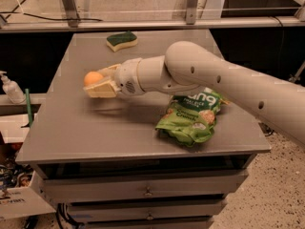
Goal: Move orange near sponge
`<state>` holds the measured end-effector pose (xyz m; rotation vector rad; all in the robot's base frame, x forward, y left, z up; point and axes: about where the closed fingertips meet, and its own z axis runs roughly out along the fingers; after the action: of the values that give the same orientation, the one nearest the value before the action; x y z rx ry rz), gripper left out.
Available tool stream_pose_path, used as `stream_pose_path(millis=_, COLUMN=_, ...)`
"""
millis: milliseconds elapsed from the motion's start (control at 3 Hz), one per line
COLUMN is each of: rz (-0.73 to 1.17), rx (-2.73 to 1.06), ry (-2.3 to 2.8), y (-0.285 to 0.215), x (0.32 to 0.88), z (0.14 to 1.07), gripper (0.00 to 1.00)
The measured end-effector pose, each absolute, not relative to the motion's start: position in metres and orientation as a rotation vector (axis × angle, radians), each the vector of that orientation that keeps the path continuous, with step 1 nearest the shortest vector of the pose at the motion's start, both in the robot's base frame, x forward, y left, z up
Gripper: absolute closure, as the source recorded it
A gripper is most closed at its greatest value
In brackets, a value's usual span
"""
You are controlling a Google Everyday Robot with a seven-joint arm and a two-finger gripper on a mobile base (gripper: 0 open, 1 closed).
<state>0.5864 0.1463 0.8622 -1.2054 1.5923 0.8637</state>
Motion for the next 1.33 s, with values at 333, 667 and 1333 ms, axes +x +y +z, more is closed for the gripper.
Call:
stream_pose_path(millis=333, rz=0.860, rx=-1.208, ry=1.588, y=0.147, x=0.585, z=0.862, gripper=1.00)
stream_pose_path(millis=667, rz=0.758, rx=-1.166, ry=1.574, y=0.128, x=0.617, z=0.868, gripper=1.00)
stream_pose_path(millis=1333, rz=0.548, rx=-1.010, ry=1.601, y=0.050, x=0.717, z=0.886, gripper=1.00)
